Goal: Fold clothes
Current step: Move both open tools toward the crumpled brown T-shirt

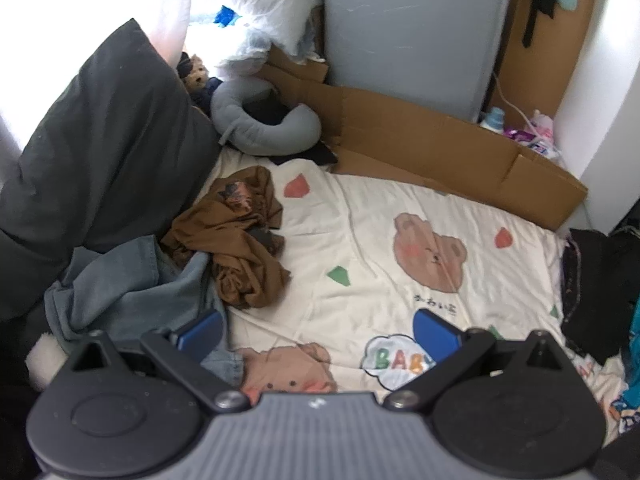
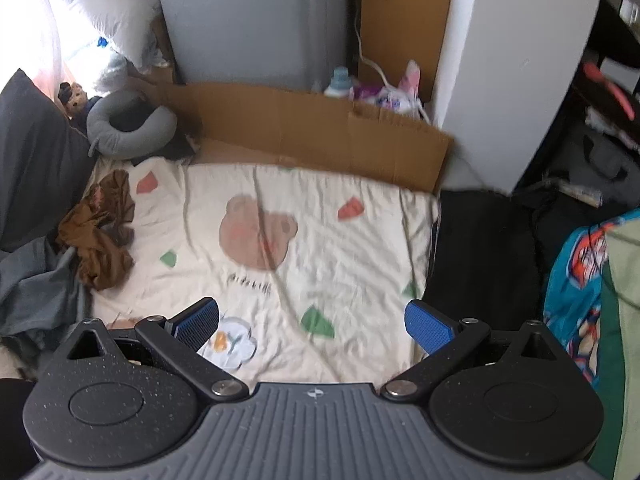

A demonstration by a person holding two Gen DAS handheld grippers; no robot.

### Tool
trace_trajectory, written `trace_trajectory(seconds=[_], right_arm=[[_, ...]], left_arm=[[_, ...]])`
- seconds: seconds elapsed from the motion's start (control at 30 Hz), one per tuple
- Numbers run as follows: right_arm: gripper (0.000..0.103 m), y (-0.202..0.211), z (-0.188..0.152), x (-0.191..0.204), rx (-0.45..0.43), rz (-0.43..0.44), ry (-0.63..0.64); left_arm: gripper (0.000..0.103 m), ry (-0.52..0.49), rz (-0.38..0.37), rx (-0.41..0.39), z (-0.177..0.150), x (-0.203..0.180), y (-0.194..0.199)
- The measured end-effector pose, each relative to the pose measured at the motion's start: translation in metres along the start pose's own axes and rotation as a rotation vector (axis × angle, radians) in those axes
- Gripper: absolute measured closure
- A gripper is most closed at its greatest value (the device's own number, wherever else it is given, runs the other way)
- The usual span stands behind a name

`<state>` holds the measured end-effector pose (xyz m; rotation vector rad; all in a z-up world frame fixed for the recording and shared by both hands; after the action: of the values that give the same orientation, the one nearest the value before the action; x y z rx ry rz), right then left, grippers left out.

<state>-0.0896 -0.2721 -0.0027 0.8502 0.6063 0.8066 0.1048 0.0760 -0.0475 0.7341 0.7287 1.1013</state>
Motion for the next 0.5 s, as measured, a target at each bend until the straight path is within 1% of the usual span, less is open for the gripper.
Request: trace_trajectory(seconds=[0.07,0.2,0.37,0.5], right_arm=[[0.001,-0.007,0.003,0.008,-0.009,0.000,0.008],[0.001,-0.021,0.012,0.020,-0.017,0.001,0.015],[0.001,-0.051,0.017,0.039,0.014,0.005,0.032],[0.001,-0.071,0.018,0.059,0.031,0.012,0.059]], left_arm=[[0.001,0.013,-0.013,-0.011,0.002,0.007,-0.005],[0.001,0.003,-0.017,-0.026,0.007,0.021,-0.019],[0.002,0.044,-0.025,-0.027,0.010,0.041,-0.043],[0.005,0.048,-0.031,-0.025,0.010,0.054,-0.063]])
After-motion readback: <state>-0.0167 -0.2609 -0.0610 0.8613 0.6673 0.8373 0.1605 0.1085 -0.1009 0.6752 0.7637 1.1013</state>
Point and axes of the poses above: each gripper's, at about its wrist camera, not at the fingertips, and y roughly against the way its jaws point, x to its left, z to its top, the point moved 9 cm from there along -y, roughly the way its jaws point, and after that the axes turned 12 degrees about -z, right-handed, at the moved point
